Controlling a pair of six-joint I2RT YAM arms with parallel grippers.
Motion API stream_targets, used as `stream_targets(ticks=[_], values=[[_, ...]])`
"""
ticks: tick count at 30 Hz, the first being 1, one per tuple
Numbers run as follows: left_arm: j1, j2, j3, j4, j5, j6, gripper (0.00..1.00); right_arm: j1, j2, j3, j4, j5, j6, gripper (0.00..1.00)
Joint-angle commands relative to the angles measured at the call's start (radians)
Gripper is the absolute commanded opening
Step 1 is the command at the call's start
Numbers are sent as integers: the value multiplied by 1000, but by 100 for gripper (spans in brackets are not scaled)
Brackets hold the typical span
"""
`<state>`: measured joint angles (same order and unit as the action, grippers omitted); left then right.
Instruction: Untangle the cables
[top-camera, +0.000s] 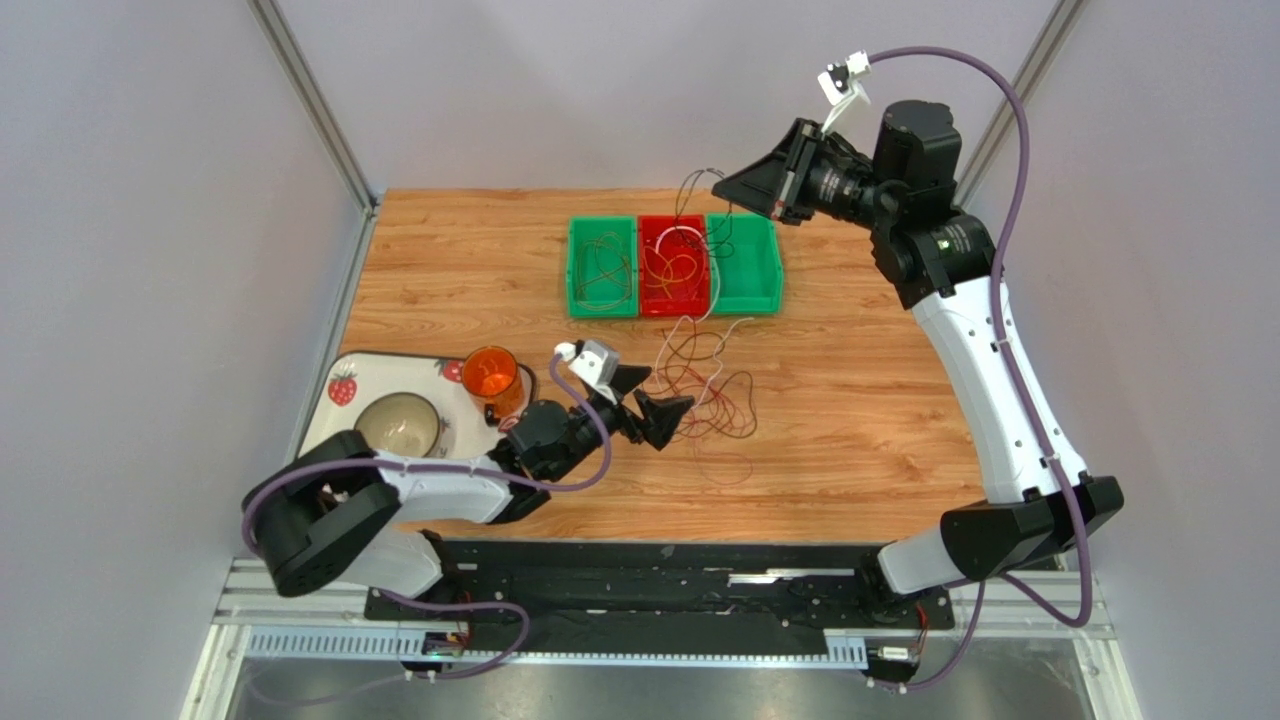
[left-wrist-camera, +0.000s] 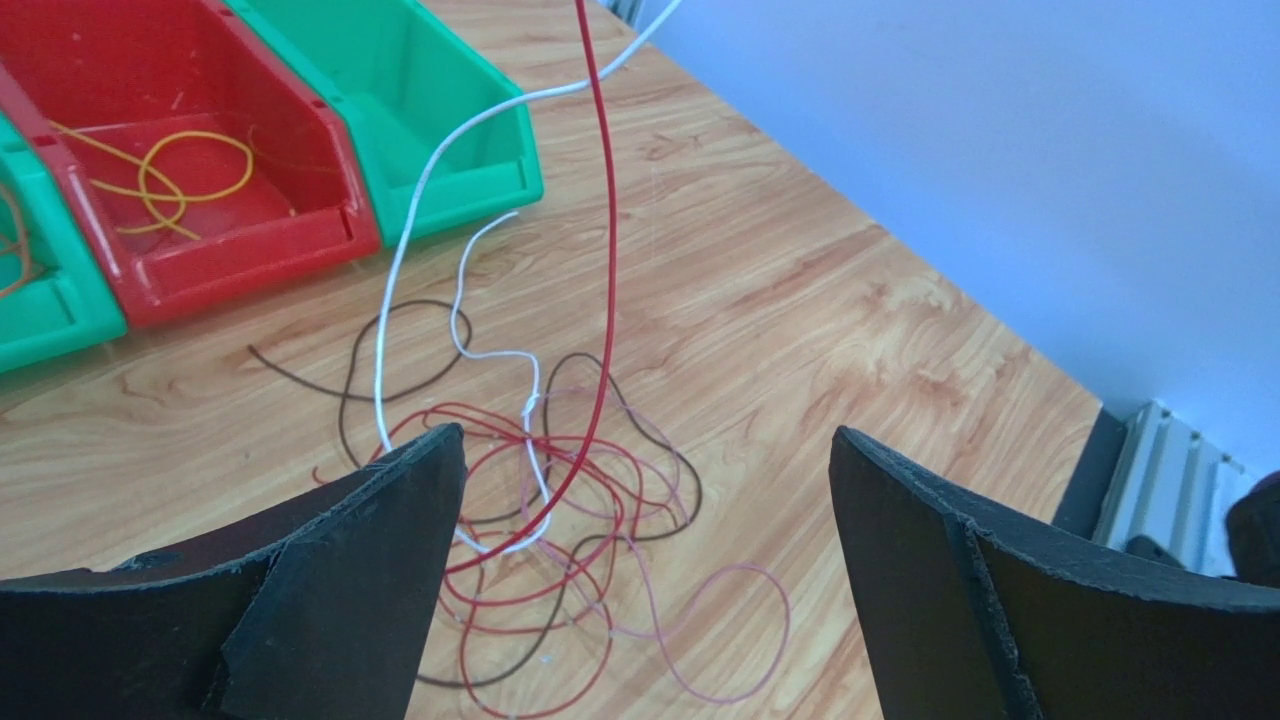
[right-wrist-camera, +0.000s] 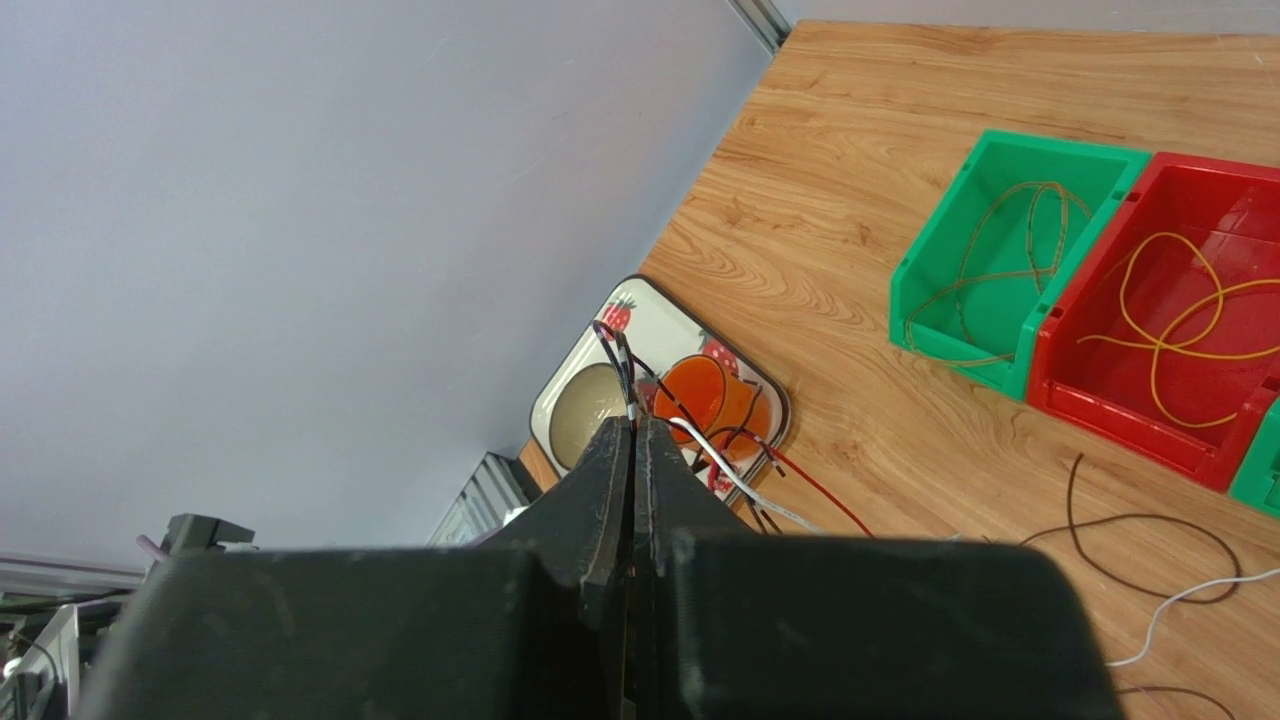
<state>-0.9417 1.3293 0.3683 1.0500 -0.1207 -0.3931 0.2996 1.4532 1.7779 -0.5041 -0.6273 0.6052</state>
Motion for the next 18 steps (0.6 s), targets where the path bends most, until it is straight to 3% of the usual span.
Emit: stream_targets(ticks=[1, 14, 18], values=[[0, 100, 109, 191, 49, 74, 99, 1, -19, 3, 44, -26, 11, 0], [-54, 177, 280, 82, -45, 361, 97, -1, -8, 11, 29, -41, 5, 0], [-63, 251, 342, 68, -131, 436, 96, 3, -16, 18, 29, -49, 8, 0]])
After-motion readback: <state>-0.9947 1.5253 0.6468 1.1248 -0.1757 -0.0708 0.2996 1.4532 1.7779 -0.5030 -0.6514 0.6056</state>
